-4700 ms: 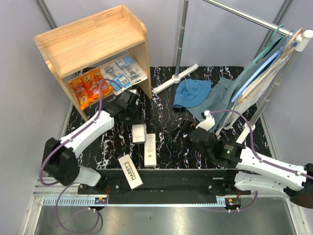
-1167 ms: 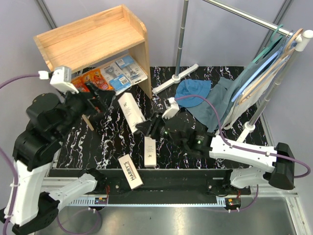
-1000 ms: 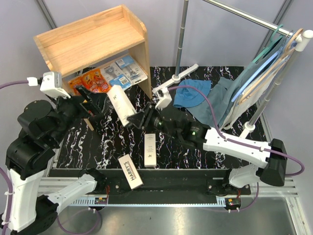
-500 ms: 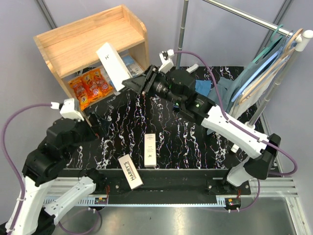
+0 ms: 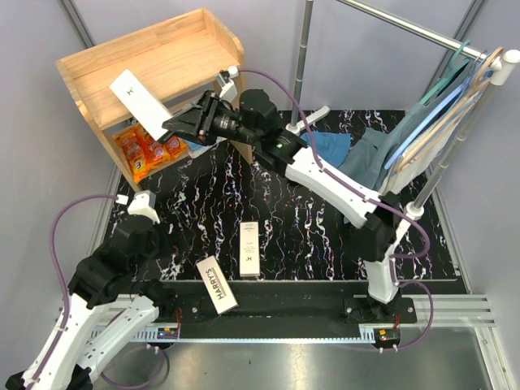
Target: Place and organize the shaving razors onto the shelf
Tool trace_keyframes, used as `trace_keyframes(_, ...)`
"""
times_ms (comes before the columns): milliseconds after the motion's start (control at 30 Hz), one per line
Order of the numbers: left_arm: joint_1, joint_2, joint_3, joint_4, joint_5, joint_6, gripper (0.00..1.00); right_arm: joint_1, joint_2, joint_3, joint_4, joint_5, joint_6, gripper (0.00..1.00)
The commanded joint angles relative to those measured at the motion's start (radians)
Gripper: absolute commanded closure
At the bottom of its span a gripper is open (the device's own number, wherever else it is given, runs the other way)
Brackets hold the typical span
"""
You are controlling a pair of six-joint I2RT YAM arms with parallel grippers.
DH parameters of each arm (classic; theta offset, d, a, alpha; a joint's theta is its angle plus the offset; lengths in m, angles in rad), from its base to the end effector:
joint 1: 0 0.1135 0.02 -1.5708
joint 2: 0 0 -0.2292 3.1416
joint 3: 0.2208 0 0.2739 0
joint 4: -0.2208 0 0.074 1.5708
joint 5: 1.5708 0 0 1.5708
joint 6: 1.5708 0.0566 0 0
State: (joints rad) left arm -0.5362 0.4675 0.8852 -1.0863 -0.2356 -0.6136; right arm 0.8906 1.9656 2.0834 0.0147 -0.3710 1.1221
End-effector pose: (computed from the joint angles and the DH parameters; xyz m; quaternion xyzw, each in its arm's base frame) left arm 0.1242 -0.0584 0.3000 -0.0858 0.8911 -0.1466 0.4209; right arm 0.2936 0.3955 0.4328 -0.0631 0.6591 0.6898 0.2929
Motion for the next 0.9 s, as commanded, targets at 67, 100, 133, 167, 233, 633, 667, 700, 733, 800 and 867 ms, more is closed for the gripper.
trace_keyframes(67, 0.001, -0.043, -0.092, 0.045, 0.079, -0.044, 0.01, -0.007, 0.128, 0.294, 0.047, -0.083, 0.12, 0.81)
trace_keyframes(100, 0.002, -0.043, -0.091, 0.045, 0.085, -0.046, 0.01, -0.007, 0.145, 0.329, 0.036, -0.082, 0.125, 0.81)
trace_keyframes(133, 0.001, -0.043, -0.089, 0.046, 0.088, -0.043, 0.01, -0.007, 0.183, 0.364, 0.025, -0.08, 0.13, 0.8)
trace_keyframes(167, 0.001, -0.043, -0.088, 0.046, 0.087, -0.04, 0.01, -0.007, 0.202, 0.424, 0.007, -0.072, 0.146, 0.8)
trace_keyframes(233, 0.001, -0.038, -0.089, 0.052, 0.088, -0.034, 0.01, -0.007, 0.248, 0.469, 0.001, -0.06, 0.183, 0.8)
trace_keyframes(633, 0.001, -0.041, -0.095, 0.057, 0.091, -0.032, 0.01, -0.001, 0.415, 0.693, -0.091, 0.093, 0.298, 0.8)
trace_keyframes(667, 0.001, -0.043, -0.095, 0.055, 0.091, -0.031, 0.01, -0.001, 0.423, 0.696, -0.091, 0.098, 0.303, 0.8)
trace_keyframes(700, 0.001, -0.044, -0.095, 0.055, 0.091, -0.032, 0.01, -0.001, 0.427, 0.696, -0.091, 0.102, 0.312, 0.8)
trace_keyframes(733, 0.002, -0.044, -0.095, 0.057, 0.091, -0.031, 0.01, -0.001, 0.427, 0.693, -0.093, 0.106, 0.314, 0.8)
trace_keyframes(800, 0.001, -0.047, -0.095, 0.057, 0.091, -0.031, 0.01, -0.001, 0.432, 0.676, -0.098, 0.098, 0.329, 0.8)
trace_keyframes(867, 0.001, -0.047, -0.097, 0.057, 0.09, -0.031, 0.01, -0.001, 0.434, 0.669, -0.099, 0.09, 0.337, 0.79)
